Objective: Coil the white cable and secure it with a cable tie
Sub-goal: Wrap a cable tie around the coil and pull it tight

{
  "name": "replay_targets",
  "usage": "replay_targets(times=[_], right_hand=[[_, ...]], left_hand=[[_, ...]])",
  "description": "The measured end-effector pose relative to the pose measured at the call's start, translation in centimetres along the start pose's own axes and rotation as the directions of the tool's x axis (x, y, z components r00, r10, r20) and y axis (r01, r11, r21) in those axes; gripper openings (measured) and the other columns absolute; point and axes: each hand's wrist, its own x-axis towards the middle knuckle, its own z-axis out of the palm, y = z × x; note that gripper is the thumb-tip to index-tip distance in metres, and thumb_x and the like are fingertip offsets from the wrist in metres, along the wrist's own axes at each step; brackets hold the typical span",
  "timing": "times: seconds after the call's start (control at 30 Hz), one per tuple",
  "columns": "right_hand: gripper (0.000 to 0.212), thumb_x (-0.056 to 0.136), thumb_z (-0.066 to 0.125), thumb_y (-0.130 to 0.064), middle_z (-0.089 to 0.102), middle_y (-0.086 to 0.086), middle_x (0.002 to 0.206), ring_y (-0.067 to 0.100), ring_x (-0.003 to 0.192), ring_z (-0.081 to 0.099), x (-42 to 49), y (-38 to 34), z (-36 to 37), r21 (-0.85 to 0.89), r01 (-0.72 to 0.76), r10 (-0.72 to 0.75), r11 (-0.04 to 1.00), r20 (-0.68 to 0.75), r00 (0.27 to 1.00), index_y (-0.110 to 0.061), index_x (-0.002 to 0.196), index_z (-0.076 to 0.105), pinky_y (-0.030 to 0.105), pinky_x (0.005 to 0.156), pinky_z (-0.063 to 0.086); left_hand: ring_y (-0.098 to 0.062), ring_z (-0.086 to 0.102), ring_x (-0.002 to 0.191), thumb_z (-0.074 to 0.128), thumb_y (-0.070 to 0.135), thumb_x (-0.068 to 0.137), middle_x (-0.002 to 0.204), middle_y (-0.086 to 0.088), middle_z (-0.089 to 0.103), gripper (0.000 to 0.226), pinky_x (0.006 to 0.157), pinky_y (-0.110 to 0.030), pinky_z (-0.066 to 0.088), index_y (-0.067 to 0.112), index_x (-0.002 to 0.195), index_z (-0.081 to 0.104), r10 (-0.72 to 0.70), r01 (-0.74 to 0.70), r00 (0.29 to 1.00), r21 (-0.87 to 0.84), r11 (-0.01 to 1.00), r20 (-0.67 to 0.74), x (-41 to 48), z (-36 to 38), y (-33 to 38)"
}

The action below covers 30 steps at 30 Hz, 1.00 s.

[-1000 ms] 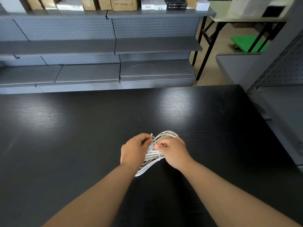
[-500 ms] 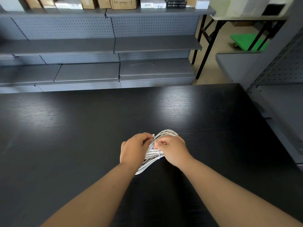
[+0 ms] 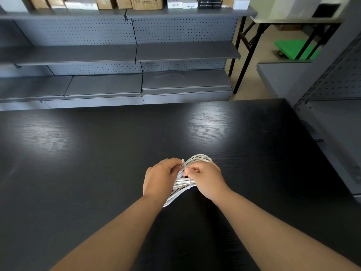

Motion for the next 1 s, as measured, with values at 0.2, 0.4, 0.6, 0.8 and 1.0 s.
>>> replay_targets(times=[0.2, 0.4, 0.6, 0.8, 1.0], right_hand=[[0.025, 0.092, 0.049, -0.03, 0.071, -0.007, 0.091, 0.012, 0.095, 0.058, -0.1, -0.1, 0.7, -0.226, 0.014, -0.035, 0.974, -0.091, 0.995, -0.024, 0.085, 0.073, 0.031, 0.104, 0.029], [0.028, 0.095, 0.042, -0.031, 0.065, -0.01, 0.107, 0.012, 0.11, 0.05, -0.4, -0.5, 0.6, -0.412, 0.099, -0.135, 0.906, -0.059, 0.989, -0.026, 0.098, 0.07, 0.03, 0.098, 0.023], [0.026, 0.092, 0.049, -0.021, 0.07, 0.002, 0.085, 0.017, 0.085, 0.059, -0.1, -0.7, 0.8, -0.217, 0.071, -0.077, 0.974, -0.02, 0.997, -0.013, 0.083, 0.072, 0.032, 0.084, 0.043], [0.025, 0.09, 0.05, -0.018, 0.072, 0.002, 0.088, 0.019, 0.09, 0.063, 0.0, -0.9, 0.7, 0.046, -0.06, 0.058, 0.997, 0.029, 0.998, -0.014, 0.079, 0.072, 0.039, 0.09, 0.047], [0.023, 0.09, 0.051, -0.015, 0.065, -0.007, 0.081, 0.018, 0.095, 0.063, 0.0, -0.9, 0.2, 0.212, -0.13, 0.094, 0.969, 0.172, 0.981, -0.021, 0.071, 0.064, 0.032, 0.092, 0.048]], left_hand=[[-0.007, 0.058, 0.085, 0.056, 0.021, 0.092, 0.096, 0.012, 0.067, 0.015, 0.073, -0.015, 0.039, 0.022, 0.098, 0.071, 0.01, -0.011, 1.0, -0.018, 1.0, -0.009, 0.0, 0.2, -0.1], [0.001, 0.046, 0.057, 0.056, 0.026, 0.092, 0.06, 0.02, 0.05, 0.014, 0.056, -0.007, 0.031, 0.023, 0.093, 0.07, -0.017, 0.017, 1.0, -0.013, 1.0, -0.021, 0.0, 0.1, -0.2], [-0.001, 0.047, 0.058, 0.055, 0.027, 0.093, 0.062, 0.019, 0.052, 0.015, 0.058, -0.014, 0.033, 0.023, 0.09, 0.07, -0.037, 0.037, 0.999, -0.058, 0.998, -0.007, 0.0, 0.1, -0.1], [0.002, 0.047, 0.053, 0.057, 0.025, 0.091, 0.056, 0.019, 0.051, 0.013, 0.054, -0.009, 0.031, 0.023, 0.089, 0.07, -0.03, 0.027, 0.999, -0.095, 0.995, -0.026, -0.1, 0.2, -0.2], [-0.005, 0.046, 0.054, 0.057, 0.023, 0.091, 0.061, 0.016, 0.054, 0.01, 0.056, -0.017, 0.035, 0.026, 0.09, 0.066, -0.044, 0.042, 0.999, -0.093, 0.995, -0.019, -0.2, 0.2, -0.3]])
